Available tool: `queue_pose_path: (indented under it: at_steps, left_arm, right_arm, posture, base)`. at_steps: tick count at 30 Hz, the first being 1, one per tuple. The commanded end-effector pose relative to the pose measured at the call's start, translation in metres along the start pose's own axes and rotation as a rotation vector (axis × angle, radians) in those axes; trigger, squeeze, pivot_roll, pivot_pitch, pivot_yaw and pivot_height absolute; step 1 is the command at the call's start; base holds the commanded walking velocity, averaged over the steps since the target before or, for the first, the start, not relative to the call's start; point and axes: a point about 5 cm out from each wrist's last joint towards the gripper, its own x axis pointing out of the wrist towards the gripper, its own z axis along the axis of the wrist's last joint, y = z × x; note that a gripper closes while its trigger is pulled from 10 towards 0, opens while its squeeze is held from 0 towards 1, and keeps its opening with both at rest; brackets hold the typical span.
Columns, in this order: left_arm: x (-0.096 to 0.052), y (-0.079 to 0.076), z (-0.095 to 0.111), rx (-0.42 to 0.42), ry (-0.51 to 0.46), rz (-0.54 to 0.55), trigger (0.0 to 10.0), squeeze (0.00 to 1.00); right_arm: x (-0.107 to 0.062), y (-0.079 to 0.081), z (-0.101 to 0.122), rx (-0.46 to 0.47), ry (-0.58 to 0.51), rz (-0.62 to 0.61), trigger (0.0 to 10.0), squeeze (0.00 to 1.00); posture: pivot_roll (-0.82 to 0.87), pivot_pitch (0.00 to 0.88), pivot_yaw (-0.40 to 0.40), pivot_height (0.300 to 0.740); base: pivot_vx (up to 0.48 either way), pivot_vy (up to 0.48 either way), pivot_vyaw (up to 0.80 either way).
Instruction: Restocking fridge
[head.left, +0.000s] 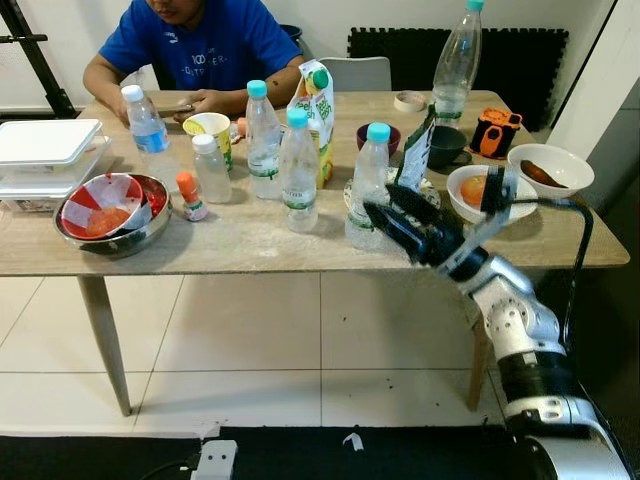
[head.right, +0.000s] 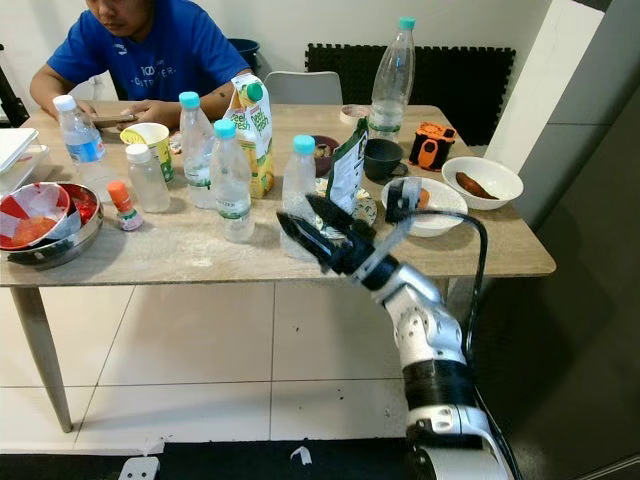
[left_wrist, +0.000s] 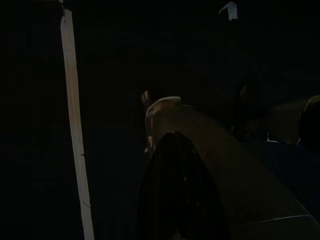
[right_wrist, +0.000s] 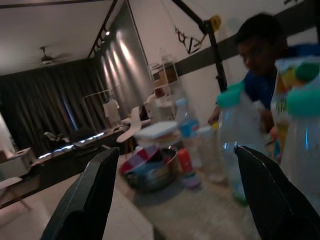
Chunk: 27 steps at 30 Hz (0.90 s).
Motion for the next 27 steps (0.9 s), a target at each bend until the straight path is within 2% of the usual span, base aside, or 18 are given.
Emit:
queue_pose_path:
  at_steps: [1, 4, 5, 9, 13, 18, 23, 27]
  left_arm:
    - [-0.001, -0.002, -0.011, -0.018, 0.031, -0.005, 10.0, 0.00]
    - [-0.001, -0.002, -0.011, -0.018, 0.033, -0.006, 10.0, 0.00]
    - [-0.001, -0.003, -0.013, -0.022, 0.034, -0.005, 10.0, 0.00]
    - [-0.001, -0.003, -0.013, -0.023, 0.035, -0.005, 10.0, 0.00]
    - [-0.002, -0.006, -0.018, -0.025, 0.041, -0.011, 10.0, 0.00]
    - [-0.002, -0.007, -0.021, -0.025, 0.045, -0.013, 10.0, 0.00]
    - [-0.007, -0.002, -0.035, -0.027, 0.069, -0.005, 10.0, 0.00]
    - [-0.009, 0.000, -0.041, -0.021, 0.079, -0.004, 10.0, 0.00]
  right_arm:
    - [0.006, -0.007, 0.001, -0.046, 0.007, -0.088, 10.0, 0.00]
    - [0.013, -0.013, 0.006, -0.090, 0.007, -0.148, 10.0, 0.00]
    - [0.027, -0.020, 0.013, -0.196, 0.031, -0.238, 10.0, 0.00]
    - [0.032, -0.021, 0.015, -0.233, 0.042, -0.263, 10.0, 0.00]
    - [0.049, -0.024, 0.024, -0.322, 0.061, -0.329, 10.0, 0.00]
    - [0.053, -0.024, 0.027, -0.330, 0.057, -0.341, 10.0, 0.00]
    - [0.072, -0.022, 0.046, -0.375, 0.016, -0.356, 10.0, 0.00]
    - [0.078, -0.020, 0.048, -0.387, 0.005, -0.361, 10.0, 0.00]
  posture:
    - [-0.03, 0.073, -0.032, 0.740]
    - [-0.03, 0.077, -0.035, 0.740]
    - [-0.03, 0.081, -0.040, 0.740]
    - [-0.03, 0.082, -0.041, 0.740]
    - [-0.02, 0.107, -0.044, 0.740]
    - [-0.02, 0.119, -0.046, 0.740]
    - [0.00, 0.168, -0.048, 0.740]
    - [0.01, 0.193, -0.048, 0.740]
  base:
    - [0.000, 0.000, 0.00]
    - [0.000, 0.000, 0.00]
    - [0.000, 0.000, 0.00]
    - [0.000, 0.000, 0.00]
    - [0.000, 0.000, 0.00]
    - [0.000, 0.000, 0.00]
    - [0.000, 0.000, 0.00]
    - [0.000, 0.000, 0.00]
